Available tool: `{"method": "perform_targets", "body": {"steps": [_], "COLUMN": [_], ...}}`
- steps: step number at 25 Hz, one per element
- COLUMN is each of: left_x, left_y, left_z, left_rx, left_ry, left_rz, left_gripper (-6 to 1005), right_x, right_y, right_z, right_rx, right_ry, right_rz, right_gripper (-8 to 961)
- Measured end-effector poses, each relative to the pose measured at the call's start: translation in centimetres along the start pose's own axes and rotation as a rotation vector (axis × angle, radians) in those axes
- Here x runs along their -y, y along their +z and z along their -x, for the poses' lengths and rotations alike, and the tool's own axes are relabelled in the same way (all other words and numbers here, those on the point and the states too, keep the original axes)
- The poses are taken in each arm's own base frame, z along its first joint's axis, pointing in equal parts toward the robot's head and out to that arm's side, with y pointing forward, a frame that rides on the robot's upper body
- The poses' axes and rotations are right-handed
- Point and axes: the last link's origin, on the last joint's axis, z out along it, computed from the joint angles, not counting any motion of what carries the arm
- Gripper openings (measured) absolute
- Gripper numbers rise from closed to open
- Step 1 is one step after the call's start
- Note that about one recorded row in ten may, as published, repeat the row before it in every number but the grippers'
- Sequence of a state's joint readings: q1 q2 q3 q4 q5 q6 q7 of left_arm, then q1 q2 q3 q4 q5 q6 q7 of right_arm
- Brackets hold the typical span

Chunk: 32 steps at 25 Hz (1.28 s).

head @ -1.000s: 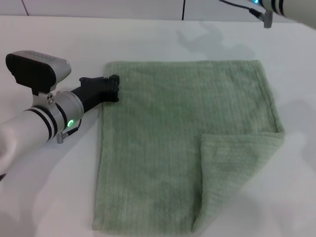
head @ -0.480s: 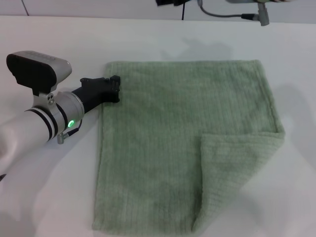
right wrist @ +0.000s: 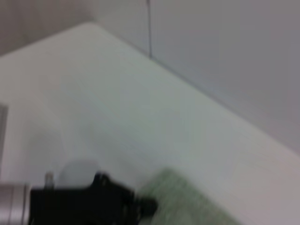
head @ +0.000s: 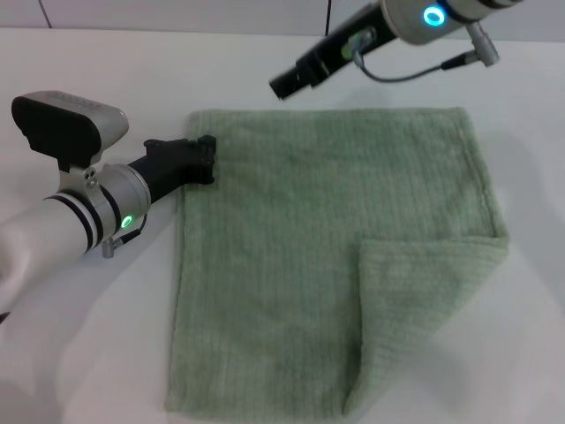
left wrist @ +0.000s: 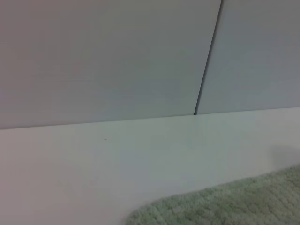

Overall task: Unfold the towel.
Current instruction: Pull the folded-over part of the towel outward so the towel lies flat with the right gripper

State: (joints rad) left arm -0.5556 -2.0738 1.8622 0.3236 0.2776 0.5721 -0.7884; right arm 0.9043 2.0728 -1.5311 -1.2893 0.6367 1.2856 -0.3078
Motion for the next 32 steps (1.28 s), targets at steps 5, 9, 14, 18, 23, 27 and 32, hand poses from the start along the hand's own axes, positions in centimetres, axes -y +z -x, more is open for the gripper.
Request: {"method": "perform_targets", "body": {"steps": [5,9,14,18,23,27,32], "left_x": [0.0,0.0,0.0,0.0,-0.1,0.0,0.0], "left_y": [0.0,0.0,0.0,0.0,0.1,0.1,0.1], "left_z": [0.0,0.0,-0.1,-0.1,-0.2,-0.2,-0.2], "left_rx": [0.000,0.000,-0.002,-0.002,-0.003,-0.002,0.000], "left_ry": [0.000,0.000,0.001,0.001,0.002,0.002,0.003], "left_rz": [0.000,0.001,0.001,0.002,0.003,0.000,-0.002], "left_gripper": [-2,-2,-2,-2,-2,-2,-2], "right_x": [-0.7,-1.1,-1.3,-1.2,-1.1,-1.2,-1.5], "right_y": [0.5,1.2,1.9,2.8,3.4,3.6,3.7], "right_z": [-0.9,-1.6,-2.5,-3.5,-4.5,-5.0,-5.7], "right_rx": [-0.131,-0.210,-0.282,-0.351,-0.406,-0.436,-0.488], "right_ry": [-0.028,-0.051,-0.054,-0.060,-0.066,-0.075,-0.089], "right_rz": [0.041,0.066,0.094,0.112,0.122,0.131,0.154], "right_gripper": [755,753,751,749,747,746,744]}}
